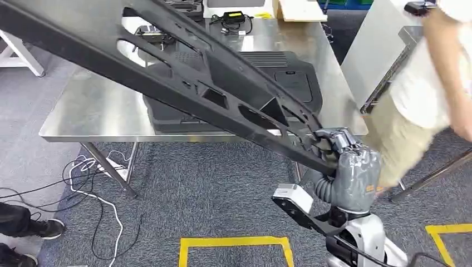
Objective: Take the parts from the cabinet and place them on the table.
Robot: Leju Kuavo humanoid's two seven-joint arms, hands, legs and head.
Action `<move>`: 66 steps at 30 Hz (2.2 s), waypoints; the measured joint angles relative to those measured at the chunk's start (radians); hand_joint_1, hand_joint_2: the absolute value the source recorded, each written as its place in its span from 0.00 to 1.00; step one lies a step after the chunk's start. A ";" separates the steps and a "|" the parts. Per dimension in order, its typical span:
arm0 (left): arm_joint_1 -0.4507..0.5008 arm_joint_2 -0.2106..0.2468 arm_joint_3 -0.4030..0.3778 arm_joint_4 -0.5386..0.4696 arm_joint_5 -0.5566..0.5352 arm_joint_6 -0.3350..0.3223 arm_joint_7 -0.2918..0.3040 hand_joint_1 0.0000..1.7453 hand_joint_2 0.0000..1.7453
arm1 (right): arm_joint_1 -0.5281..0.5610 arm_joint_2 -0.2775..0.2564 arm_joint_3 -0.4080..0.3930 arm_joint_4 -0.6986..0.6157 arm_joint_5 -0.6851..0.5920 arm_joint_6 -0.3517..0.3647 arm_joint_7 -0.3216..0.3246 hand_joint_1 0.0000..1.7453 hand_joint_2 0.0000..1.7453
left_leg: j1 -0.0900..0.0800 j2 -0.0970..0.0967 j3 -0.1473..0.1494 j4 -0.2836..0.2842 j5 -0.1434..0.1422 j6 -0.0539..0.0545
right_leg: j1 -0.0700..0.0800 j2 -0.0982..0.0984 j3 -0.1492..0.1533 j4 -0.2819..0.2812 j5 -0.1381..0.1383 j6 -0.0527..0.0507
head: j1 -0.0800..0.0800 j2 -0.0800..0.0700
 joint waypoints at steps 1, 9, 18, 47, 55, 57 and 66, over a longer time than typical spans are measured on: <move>0.000 0.000 0.000 0.000 0.000 0.000 0.000 0.00 1.00 | 0.001 0.000 0.000 0.000 0.000 0.001 0.000 1.00 1.00 | -0.002 0.003 0.000 0.001 -0.001 0.001 | 0.000 0.000 -0.011 0.025 0.002 -0.001 | 0.001 0.000; -0.001 0.000 -0.003 0.000 -0.002 -0.002 0.001 0.00 1.00 | 0.005 0.000 -0.003 -0.003 0.008 0.010 0.000 1.00 1.00 | -0.009 0.014 0.005 0.004 -0.005 -0.019 | 0.019 -0.017 0.134 -0.287 0.143 -0.032 | -0.002 0.000; -0.001 0.000 -0.008 0.000 -0.003 -0.003 0.003 0.00 1.00 | 0.004 0.000 -0.003 -0.005 0.054 0.097 -0.014 1.00 1.00 | -0.009 0.013 0.012 -0.004 -0.005 -0.012 | 0.019 -0.017 0.137 -0.291 0.141 -0.039 | -0.011 0.000; -0.001 0.000 -0.014 0.000 -0.011 -0.006 0.015 0.00 1.00 | 0.018 0.003 -0.004 -0.014 0.084 0.108 -0.034 1.00 1.00 | -0.010 0.013 0.013 -0.005 -0.009 -0.023 | 0.017 -0.016 0.139 -0.291 0.139 -0.043 | -0.011 0.000; -0.001 0.000 -0.014 0.000 -0.010 -0.007 0.012 0.00 1.00 | 0.018 0.005 -0.004 -0.018 0.087 0.108 -0.035 1.00 1.00 | -0.010 0.013 0.013 -0.005 -0.009 -0.023 | 0.017 -0.016 0.139 -0.291 0.139 -0.043 | -0.011 0.000; 0.000 0.000 -0.014 0.000 -0.008 -0.007 0.010 0.00 1.00 | 0.018 0.005 -0.004 -0.019 0.087 0.108 -0.035 1.00 1.00 | -0.010 0.013 0.013 -0.005 -0.009 -0.023 | 0.017 -0.016 0.139 -0.291 0.139 -0.043 | -0.011 0.000; 0.000 0.000 -0.014 0.000 -0.004 -0.007 0.003 0.00 1.00 | 0.017 0.009 -0.004 -0.019 0.087 0.109 -0.035 1.00 1.00 | -0.010 0.013 0.013 -0.005 -0.009 -0.023 | 0.017 -0.016 0.139 -0.291 0.139 -0.043 | -0.011 0.000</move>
